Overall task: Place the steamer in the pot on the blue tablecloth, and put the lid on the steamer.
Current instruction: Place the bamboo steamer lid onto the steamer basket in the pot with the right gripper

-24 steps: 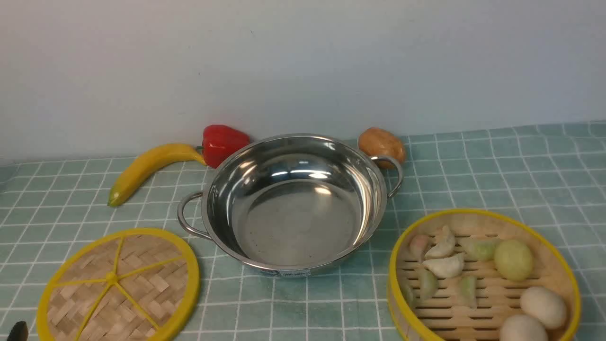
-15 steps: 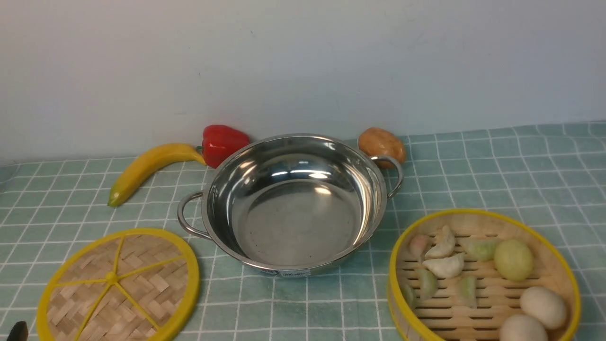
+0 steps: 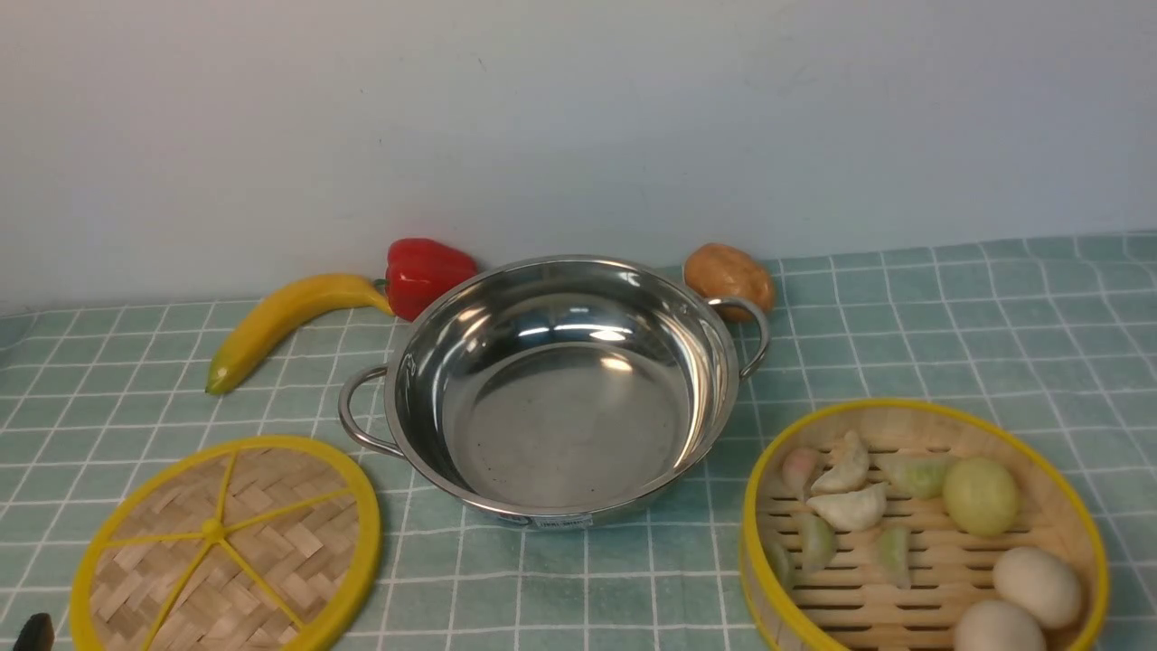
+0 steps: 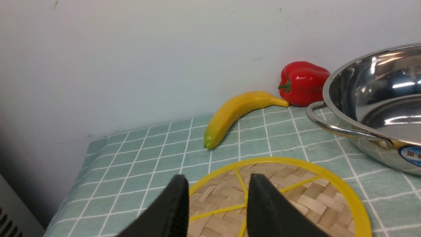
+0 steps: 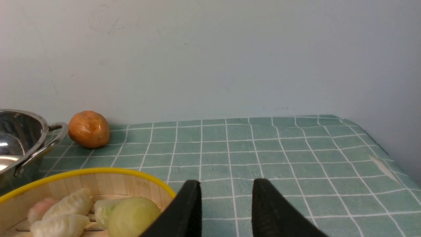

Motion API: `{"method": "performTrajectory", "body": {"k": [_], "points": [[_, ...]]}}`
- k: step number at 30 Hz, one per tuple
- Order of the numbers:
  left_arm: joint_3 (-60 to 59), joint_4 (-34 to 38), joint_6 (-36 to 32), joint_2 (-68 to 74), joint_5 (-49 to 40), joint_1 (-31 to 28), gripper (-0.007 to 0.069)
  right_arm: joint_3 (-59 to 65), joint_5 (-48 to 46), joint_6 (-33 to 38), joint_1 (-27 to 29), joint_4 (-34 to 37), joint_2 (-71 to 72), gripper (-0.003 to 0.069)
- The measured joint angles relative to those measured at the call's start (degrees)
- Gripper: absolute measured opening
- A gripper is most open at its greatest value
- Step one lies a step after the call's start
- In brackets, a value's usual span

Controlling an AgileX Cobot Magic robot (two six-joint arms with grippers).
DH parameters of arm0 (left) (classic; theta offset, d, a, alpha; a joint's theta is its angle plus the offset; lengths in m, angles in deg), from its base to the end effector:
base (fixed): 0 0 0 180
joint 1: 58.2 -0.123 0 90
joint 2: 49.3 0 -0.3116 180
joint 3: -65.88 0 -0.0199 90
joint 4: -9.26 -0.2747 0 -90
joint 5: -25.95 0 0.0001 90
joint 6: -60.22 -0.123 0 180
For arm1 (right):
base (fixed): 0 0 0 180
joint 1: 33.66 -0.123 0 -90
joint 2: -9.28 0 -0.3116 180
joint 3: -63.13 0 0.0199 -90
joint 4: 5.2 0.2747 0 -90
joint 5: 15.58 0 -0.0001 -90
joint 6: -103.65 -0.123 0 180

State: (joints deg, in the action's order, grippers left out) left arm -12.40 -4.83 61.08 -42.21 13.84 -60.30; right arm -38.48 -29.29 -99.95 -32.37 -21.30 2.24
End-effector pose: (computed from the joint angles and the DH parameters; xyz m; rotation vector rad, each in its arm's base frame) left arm 0.0846 0.0094 0.1881 0.1222 1.6963 0.2394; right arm 0.0841 -0.0100 0.1844 0.1869 1.7109 0.0292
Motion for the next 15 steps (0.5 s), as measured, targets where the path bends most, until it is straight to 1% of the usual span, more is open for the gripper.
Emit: {"method": "performTrajectory", "body": {"k": [10, 12, 14, 15], "points": [[0.00, -0.94, -0.10, 0.00, 0.00, 0.00, 0.0243, 0.00, 0.00, 0.00, 0.00, 0.17, 0.00, 0.0239], [0.00, 0.20, 0.94, 0.00, 0.12, 0.00, 0.0243, 0.00, 0.00, -0.62, 0.00, 1.32, 0.00, 0.0239], [0.00, 2.64, 2.32, 0.00, 0.53, 0.00, 0.0243, 0.00, 0.31, -2.28, 0.00, 4.48, 0.00, 0.0239], [0.00, 5.14, 3.97, 0.00, 1.08, 0.00, 0.0243, 0.00, 0.67, -3.30, 0.00, 6.21, 0.00, 0.0239]]}}
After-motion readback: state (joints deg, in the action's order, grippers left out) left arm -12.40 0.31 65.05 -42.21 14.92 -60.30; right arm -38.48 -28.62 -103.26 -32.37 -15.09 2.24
